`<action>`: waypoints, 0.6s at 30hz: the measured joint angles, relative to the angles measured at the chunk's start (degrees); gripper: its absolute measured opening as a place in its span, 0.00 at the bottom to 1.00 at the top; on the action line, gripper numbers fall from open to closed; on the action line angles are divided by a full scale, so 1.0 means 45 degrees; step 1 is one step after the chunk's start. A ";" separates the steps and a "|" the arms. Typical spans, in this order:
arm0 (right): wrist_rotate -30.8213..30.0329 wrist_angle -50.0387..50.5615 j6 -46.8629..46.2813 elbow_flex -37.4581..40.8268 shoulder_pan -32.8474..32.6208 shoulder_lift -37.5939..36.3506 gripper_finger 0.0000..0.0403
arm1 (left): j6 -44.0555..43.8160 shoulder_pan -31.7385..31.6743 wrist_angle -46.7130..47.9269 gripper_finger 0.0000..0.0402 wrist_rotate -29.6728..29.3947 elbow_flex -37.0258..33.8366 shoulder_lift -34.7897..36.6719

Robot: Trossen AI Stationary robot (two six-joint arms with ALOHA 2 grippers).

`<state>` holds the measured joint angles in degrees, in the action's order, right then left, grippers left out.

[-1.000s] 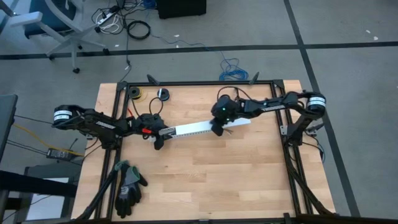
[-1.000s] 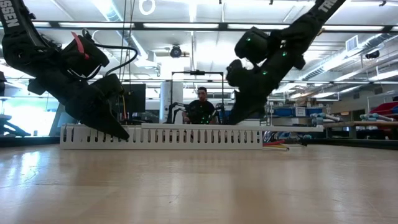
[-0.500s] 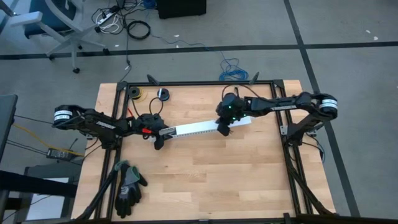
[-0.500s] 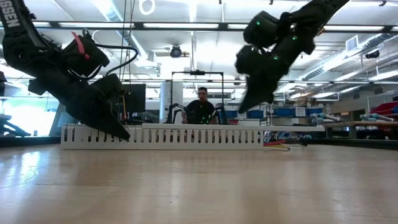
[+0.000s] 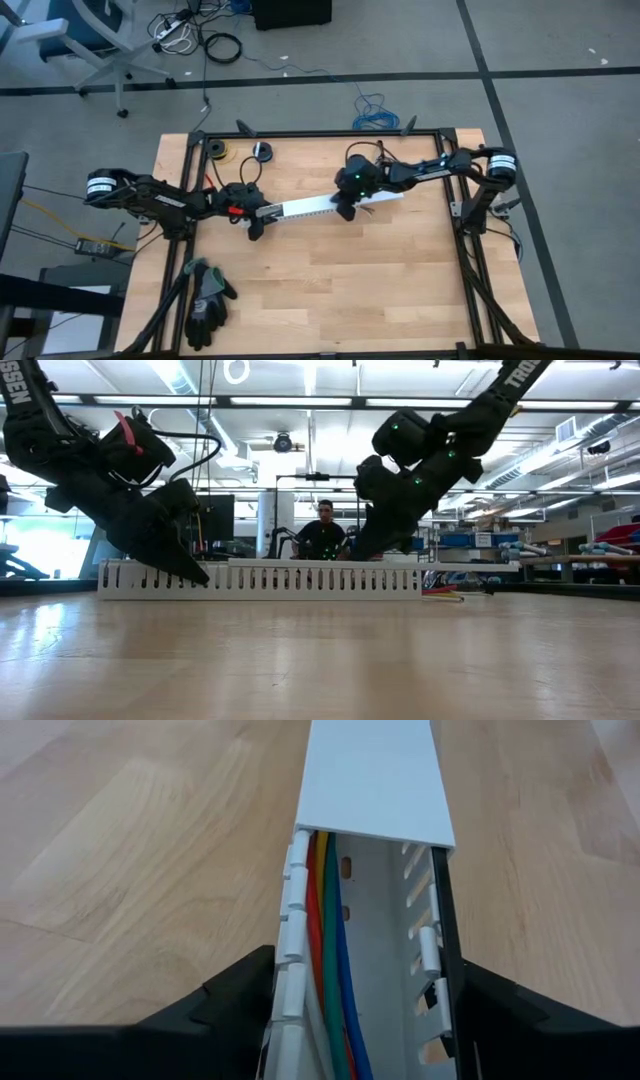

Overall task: Ziptie cables
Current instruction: Close the cable duct

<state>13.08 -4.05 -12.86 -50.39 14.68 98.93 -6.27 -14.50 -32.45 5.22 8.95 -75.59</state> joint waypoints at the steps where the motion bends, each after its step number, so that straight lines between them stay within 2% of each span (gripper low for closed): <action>1: 0.0026 -0.0145 0.0015 0.0000 0.0000 0.0039 0.00 | -0.0002 0.0000 -0.0005 0.62 -0.0007 -0.0002 0.0000; 11: -0.0619 0.1225 0.0816 0.0039 -0.0021 -0.1437 0.00 | 0.0002 -0.0001 -0.0072 0.62 -0.0148 0.0030 0.0000; 14: -0.0455 0.1532 0.0545 0.0039 0.0024 -0.1104 0.00 | 0.0002 -0.0005 -0.0245 0.62 -0.0143 0.0030 0.0000; 18: -0.0193 -0.0008 0.0451 -0.0041 -0.0075 0.0066 0.00 | 0.0042 -0.0005 -0.0072 0.62 -0.0148 0.0016 0.0000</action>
<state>12.21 -4.09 -10.83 -50.57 14.34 99.23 -6.08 -14.52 -32.77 4.56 9.02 -75.59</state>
